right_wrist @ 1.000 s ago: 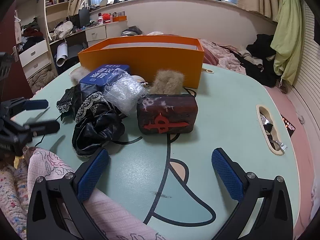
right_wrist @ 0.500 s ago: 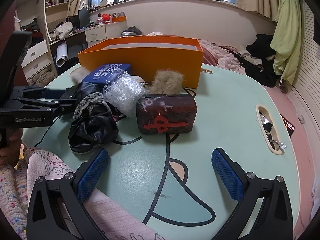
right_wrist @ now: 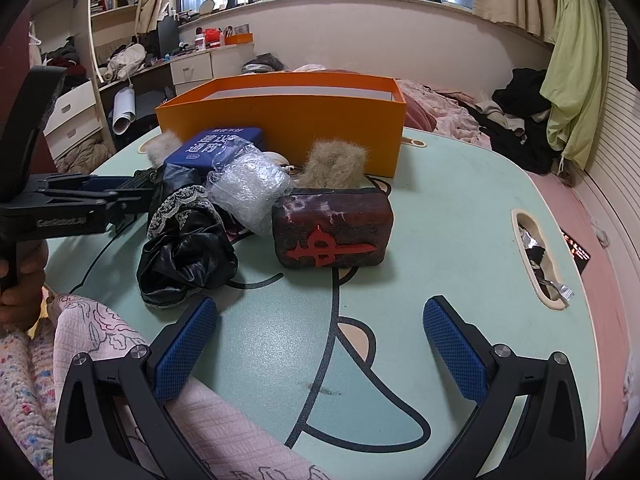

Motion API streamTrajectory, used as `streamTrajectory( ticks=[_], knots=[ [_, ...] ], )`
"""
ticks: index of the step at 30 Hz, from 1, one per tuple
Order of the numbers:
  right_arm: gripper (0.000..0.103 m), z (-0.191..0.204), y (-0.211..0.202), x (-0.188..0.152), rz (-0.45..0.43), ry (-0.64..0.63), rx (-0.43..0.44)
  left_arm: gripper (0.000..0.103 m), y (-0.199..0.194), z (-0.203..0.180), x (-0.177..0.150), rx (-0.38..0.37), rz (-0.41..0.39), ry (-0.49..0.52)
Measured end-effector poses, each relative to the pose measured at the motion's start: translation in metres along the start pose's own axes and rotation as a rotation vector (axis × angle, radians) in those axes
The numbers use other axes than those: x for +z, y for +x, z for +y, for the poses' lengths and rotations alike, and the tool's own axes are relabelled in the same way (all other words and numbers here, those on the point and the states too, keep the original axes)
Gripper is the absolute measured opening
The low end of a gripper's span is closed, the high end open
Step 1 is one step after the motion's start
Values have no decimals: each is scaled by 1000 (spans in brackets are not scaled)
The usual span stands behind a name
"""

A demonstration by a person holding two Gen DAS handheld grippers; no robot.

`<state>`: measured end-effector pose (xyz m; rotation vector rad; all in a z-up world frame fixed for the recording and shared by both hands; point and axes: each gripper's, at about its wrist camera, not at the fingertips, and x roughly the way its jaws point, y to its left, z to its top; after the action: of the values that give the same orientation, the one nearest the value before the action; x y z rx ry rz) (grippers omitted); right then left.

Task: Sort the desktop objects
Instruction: 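Lower the left gripper onto the black toy car and grasp it, then grasp the dark red pouch with the right gripper while the left gripper lifts the car, then carry the car into the orange box with the left gripper while the right drops the pouch in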

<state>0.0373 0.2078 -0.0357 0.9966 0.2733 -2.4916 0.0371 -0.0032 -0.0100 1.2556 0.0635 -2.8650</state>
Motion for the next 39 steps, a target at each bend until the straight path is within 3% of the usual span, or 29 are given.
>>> streamTrajectory(
  ticks=[9, 12, 18, 19, 21, 22, 23, 32, 39],
  knots=[
    [103, -29, -6, 28, 4, 154, 5, 27, -20, 10, -15, -56, -38, -33],
    [103, -20, 3, 39, 51, 118, 1, 27, -26, 8, -19, -58, -50, -23],
    [101, -2, 27, 60, 114, 20, -91, 27, -32, 2, -20, -60, -67, -1],
    [98, -3, 30, 61, 124, 21, -84, 27, -33, 2, -20, -61, -67, -3],
    [72, -4, 35, 59, 158, 29, -52, 27, -35, 3, -20, -64, -70, -9],
    [69, -5, 34, 56, 162, 35, -32, 27, -36, 3, -20, -66, -72, -12],
    [61, -7, 29, 54, 148, 36, -32, 27, -37, 4, -20, -69, -73, -16],
    [61, -25, -6, 24, 78, 54, -6, 27, -50, 4, -20, -84, -99, -15],
    [61, -23, -34, 48, -37, 63, 35, 27, -63, 6, 0, -100, -135, -15]
  ],
)
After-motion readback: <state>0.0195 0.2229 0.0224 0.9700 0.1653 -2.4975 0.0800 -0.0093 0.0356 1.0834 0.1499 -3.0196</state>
